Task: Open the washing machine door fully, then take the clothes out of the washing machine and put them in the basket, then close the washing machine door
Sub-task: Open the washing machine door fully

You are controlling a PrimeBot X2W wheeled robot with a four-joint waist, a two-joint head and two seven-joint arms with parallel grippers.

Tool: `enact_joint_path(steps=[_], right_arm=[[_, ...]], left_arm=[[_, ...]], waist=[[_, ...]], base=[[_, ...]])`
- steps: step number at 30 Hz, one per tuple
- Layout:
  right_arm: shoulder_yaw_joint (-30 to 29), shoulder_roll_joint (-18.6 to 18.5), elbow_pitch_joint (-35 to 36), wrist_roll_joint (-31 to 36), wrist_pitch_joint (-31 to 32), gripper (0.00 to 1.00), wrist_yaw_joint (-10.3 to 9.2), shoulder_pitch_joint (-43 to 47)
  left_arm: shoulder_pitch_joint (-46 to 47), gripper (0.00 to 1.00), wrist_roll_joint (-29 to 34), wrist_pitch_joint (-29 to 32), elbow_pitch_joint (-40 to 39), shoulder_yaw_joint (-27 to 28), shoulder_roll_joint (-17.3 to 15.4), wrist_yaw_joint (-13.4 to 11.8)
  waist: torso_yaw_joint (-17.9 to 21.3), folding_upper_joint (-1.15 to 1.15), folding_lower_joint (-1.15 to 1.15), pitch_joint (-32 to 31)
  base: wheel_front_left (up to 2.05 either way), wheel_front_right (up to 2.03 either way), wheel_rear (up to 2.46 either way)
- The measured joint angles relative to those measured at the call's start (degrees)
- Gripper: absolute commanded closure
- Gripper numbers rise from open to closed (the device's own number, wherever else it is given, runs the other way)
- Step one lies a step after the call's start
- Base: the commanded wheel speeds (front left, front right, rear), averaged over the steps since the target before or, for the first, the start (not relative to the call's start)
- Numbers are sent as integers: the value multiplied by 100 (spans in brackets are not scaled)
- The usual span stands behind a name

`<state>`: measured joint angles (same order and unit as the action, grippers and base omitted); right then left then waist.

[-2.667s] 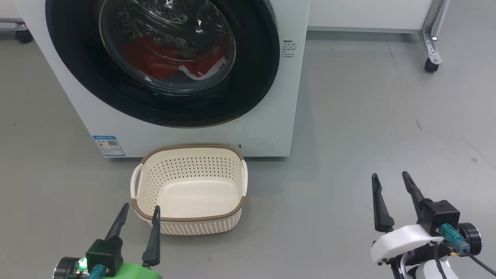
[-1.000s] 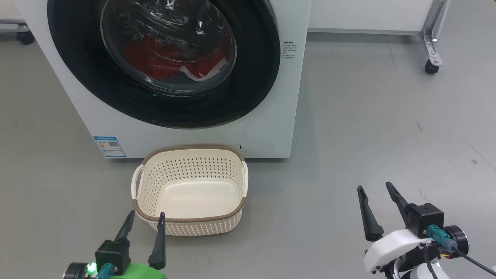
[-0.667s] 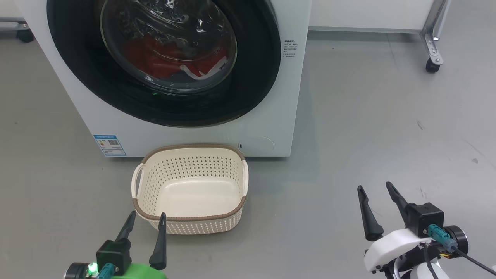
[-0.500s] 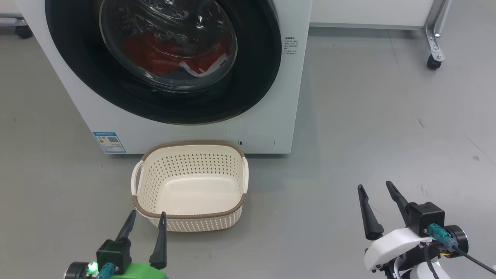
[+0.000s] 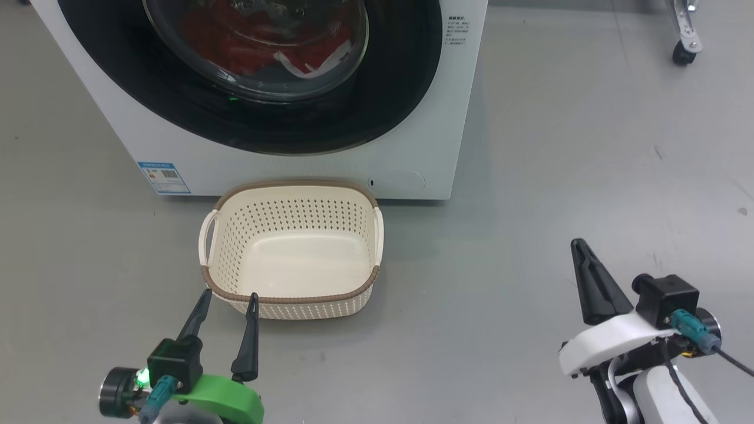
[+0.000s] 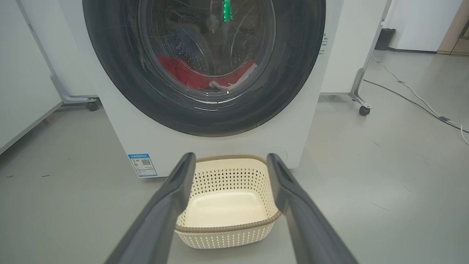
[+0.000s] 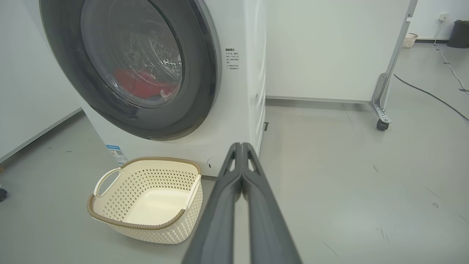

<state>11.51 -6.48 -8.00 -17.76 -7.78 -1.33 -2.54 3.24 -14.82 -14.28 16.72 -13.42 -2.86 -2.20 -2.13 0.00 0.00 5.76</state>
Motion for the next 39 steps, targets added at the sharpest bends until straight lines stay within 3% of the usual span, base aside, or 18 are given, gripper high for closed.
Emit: enact_joint_path(steps=[9, 19, 28, 39], right_arm=[[-367, -109, 352, -169, 153, 100, 26, -926], [-955, 2, 583, -1351, 826, 100, 180, -2330], [-1031, -404, 563, -1333, 1373, 100, 189, -3526], [-1318, -342, 268, -2221, 2126, 100, 222, -4874]], left_arm=[[299, 0, 21, 0, -148, -52, 3, 94], [835, 0, 32, -16, -283, -142, 14, 202], [1062, 0, -5, -16, -348, 18, 35, 201], [1360, 0, -154, -16, -357, 12, 64, 266]], waist=[[-114, 0, 0, 603], [-298, 0, 0, 1459], [-466, 0, 0, 2047], [-724, 0, 1, 2689]], base=[[0, 0, 0], [0, 0, 0], [0, 0, 0], [0, 0, 0]])
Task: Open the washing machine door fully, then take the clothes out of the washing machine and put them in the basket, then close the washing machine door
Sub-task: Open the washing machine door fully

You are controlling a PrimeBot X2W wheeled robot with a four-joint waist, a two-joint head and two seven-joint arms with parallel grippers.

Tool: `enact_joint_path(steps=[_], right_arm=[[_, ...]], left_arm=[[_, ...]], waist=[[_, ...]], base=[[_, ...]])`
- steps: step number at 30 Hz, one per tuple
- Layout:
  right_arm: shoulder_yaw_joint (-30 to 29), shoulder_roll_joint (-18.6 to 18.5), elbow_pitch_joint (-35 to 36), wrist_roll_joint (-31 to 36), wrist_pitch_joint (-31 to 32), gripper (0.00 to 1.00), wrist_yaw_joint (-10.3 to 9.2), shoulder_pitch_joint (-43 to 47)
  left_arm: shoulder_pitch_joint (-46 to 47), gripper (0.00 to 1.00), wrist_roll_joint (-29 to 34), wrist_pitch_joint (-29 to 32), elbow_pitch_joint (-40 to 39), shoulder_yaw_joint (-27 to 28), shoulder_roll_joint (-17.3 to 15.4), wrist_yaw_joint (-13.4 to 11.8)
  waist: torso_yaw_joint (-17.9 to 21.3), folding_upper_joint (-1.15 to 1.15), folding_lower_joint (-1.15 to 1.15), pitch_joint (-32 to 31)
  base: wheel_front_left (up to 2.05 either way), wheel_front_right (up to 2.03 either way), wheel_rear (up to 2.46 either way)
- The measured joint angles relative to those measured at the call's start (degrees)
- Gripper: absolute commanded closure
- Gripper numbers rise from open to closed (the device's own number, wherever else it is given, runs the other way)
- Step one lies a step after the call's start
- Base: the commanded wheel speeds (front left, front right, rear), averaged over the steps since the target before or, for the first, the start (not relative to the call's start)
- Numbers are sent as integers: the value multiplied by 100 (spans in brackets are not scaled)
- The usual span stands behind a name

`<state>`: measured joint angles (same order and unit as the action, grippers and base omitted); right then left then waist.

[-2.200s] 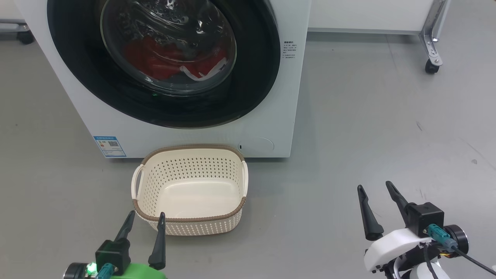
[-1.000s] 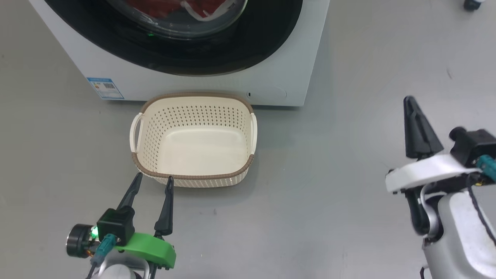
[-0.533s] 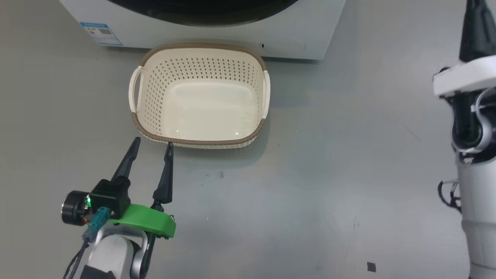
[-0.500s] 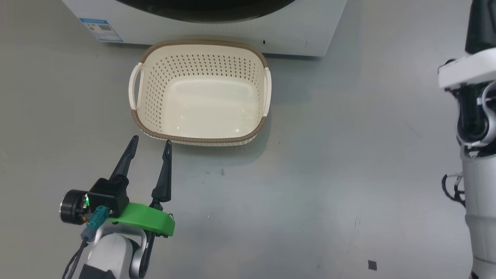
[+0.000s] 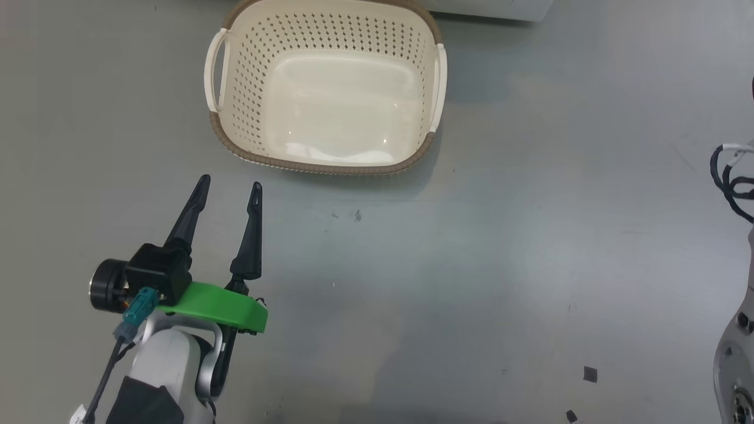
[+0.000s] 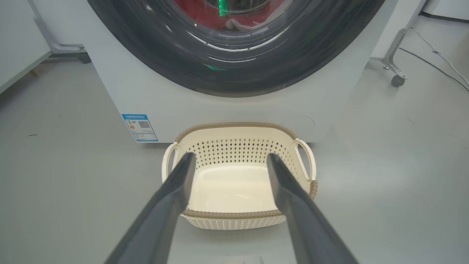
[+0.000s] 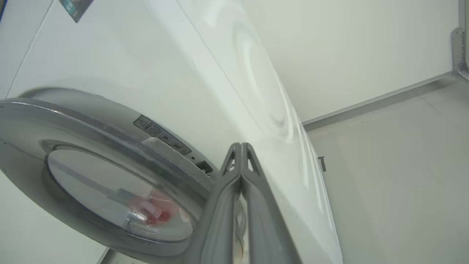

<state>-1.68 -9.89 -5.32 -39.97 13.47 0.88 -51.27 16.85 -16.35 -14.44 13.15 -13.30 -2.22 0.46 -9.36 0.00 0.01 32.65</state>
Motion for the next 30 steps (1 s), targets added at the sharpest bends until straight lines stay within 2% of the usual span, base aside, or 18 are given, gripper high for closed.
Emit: enact_joint_path(steps=[8, 17, 23, 30], right_arm=[[-123, 226, -387, -767, 637, 100, -59, -838], [-313, 270, -911, -1390, 1347, 100, -379, -1547], [-584, 350, -1269, -1822, 1679, 100, -667, -1937], [-672, 372, -1523, -2124, 2096, 100, -755, -2452]], left_arm=[[138, 0, -31, 0, -10, 0, 18, 80], [220, 0, -41, 0, 55, -40, 41, 144], [227, 0, -74, 0, 92, -76, 54, 165], [268, 0, -182, 0, 105, -107, 65, 188]], waist=[[-190, 0, 0, 311], [-369, 0, 0, 492], [-481, 0, -1, 571], [-604, 0, -1, 659]], base=[[0, 0, 0], [0, 0, 0], [0, 0, 0], [0, 0, 0]])
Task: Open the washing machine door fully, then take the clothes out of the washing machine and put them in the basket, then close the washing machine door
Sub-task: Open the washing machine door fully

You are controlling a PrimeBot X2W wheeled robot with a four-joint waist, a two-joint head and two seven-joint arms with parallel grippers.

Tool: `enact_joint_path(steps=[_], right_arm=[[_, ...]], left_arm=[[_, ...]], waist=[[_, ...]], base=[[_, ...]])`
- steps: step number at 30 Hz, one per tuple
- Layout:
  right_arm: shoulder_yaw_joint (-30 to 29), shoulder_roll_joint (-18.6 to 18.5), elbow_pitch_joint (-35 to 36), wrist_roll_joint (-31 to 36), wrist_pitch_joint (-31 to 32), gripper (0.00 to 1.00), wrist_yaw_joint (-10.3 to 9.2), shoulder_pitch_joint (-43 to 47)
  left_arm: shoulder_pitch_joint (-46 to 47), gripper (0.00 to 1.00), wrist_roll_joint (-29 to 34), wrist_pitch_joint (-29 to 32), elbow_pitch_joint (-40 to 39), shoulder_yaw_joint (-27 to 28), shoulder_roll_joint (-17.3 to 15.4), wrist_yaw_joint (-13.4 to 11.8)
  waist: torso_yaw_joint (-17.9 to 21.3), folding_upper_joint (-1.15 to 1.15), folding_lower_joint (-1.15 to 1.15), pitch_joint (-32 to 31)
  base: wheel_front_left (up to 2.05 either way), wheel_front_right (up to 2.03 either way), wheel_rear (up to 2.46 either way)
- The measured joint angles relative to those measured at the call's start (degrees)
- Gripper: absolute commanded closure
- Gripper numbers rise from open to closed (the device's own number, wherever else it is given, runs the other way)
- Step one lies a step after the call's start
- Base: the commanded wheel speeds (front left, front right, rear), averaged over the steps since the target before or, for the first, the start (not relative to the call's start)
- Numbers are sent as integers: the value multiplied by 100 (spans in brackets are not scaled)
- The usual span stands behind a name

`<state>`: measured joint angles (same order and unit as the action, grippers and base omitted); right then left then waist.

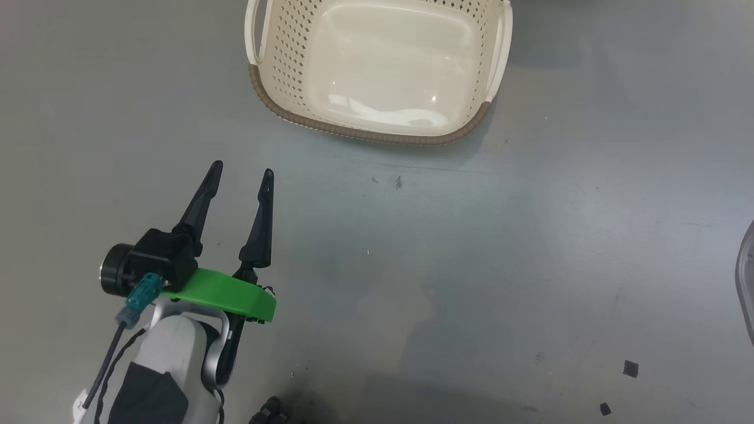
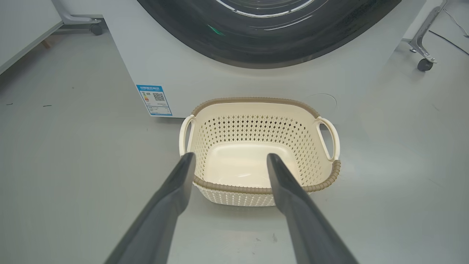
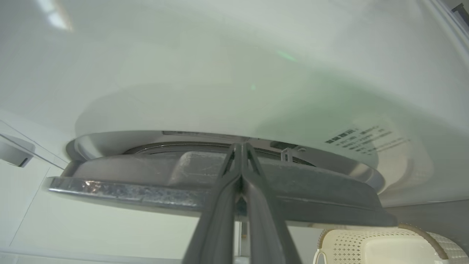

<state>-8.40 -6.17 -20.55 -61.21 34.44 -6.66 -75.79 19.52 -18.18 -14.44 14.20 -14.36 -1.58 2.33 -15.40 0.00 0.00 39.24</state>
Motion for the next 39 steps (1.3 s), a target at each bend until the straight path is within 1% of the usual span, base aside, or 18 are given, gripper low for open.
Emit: enact_joint_path(steps=[11, 12, 18, 23, 30, 39], right_arm=[[-15, -21, -510, -77, 368, 100, -16, -407], [-27, -27, -550, -96, 381, 100, -49, -425], [-229, -66, -872, -288, 553, 100, -57, -540], [-233, -118, -1074, -318, 766, 100, -58, -633], [-337, -80, -1444, -326, 892, 100, -58, -682], [-442, -63, -1730, -355, 1048, 100, -58, -686]], left_arm=[[54, 0, -48, 0, -4, -44, 18, 24], [54, 0, -51, 0, -3, -47, 18, 24], [57, 0, -25, 0, -15, -102, 25, 24], [57, 0, -40, 0, -14, -112, 25, 24], [57, 0, -45, 0, -15, -123, 25, 23], [58, 0, -45, 0, -4, -148, 25, 14]], waist=[[-151, 0, 0, 87], [-159, 0, 0, 87], [-217, 0, 0, 68], [-226, 0, 0, 50], [-203, 0, 0, 15], [-175, 0, 0, -75]], base=[[0, 0, 0], [0, 0, 0], [0, 0, 0], [0, 0, 0], [0, 0, 0], [0, 0, 0]])
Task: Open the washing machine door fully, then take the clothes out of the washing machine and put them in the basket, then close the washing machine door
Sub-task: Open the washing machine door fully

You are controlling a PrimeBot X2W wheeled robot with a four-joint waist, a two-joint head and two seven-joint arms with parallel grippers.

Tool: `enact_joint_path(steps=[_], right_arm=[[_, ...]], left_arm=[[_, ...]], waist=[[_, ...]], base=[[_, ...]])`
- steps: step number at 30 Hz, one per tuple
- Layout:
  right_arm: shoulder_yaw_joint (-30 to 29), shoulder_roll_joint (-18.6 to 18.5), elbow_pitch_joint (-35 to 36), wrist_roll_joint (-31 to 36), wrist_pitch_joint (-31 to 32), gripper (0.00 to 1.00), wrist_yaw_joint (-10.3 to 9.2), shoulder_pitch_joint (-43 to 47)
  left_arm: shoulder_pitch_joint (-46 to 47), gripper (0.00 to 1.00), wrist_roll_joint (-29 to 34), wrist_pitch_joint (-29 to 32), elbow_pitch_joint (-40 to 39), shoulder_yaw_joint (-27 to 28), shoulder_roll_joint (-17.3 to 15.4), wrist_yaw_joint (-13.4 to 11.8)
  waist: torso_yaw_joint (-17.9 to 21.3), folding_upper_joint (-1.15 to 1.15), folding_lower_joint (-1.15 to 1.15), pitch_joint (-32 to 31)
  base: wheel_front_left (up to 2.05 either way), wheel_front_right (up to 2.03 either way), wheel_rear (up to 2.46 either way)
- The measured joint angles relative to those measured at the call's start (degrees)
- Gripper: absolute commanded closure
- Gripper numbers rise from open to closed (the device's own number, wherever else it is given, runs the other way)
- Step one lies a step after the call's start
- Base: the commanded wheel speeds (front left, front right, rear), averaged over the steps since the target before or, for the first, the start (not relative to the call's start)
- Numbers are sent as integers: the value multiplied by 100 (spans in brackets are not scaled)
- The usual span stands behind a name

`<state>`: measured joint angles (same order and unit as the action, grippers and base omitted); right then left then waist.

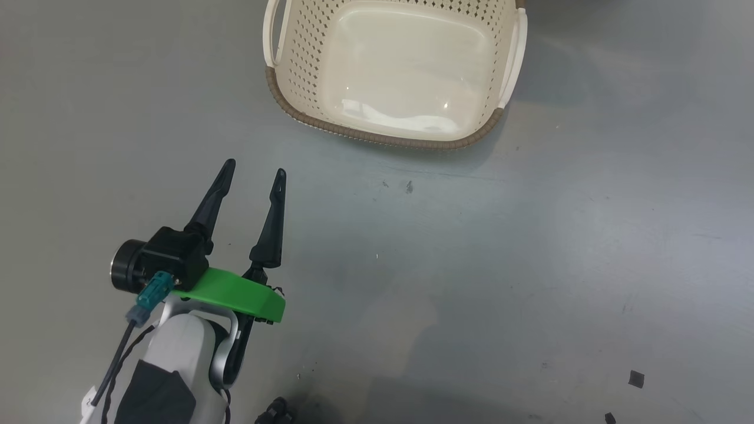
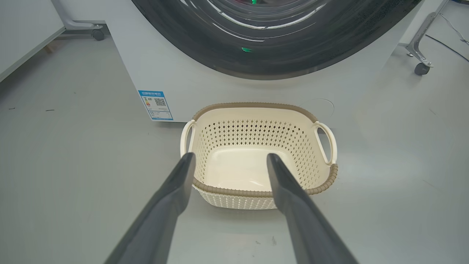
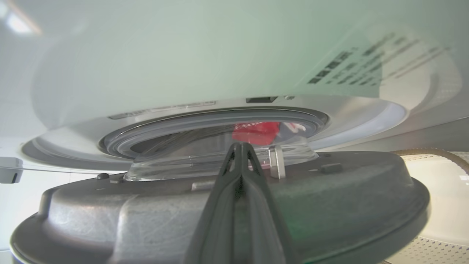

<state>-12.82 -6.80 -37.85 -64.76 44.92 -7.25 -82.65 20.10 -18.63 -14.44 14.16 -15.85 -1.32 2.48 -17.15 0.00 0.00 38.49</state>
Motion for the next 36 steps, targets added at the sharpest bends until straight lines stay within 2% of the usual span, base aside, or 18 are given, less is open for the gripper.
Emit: enact_joint_path(steps=[14, 36], right_arm=[[-56, 15, -304, -131, 231, 100, -4, 403], [23, 189, -570, -402, 726, 100, -4, 1502]], left_arm=[[-1, 0, -3, 0, 31, -44, 0, -26], [-142, 0, -45, 0, 155, -56, -2, -118]], waist=[[17, 0, 0, -398], [78, 0, 0, -1233]], base=[[0, 0, 0], [0, 0, 0]])
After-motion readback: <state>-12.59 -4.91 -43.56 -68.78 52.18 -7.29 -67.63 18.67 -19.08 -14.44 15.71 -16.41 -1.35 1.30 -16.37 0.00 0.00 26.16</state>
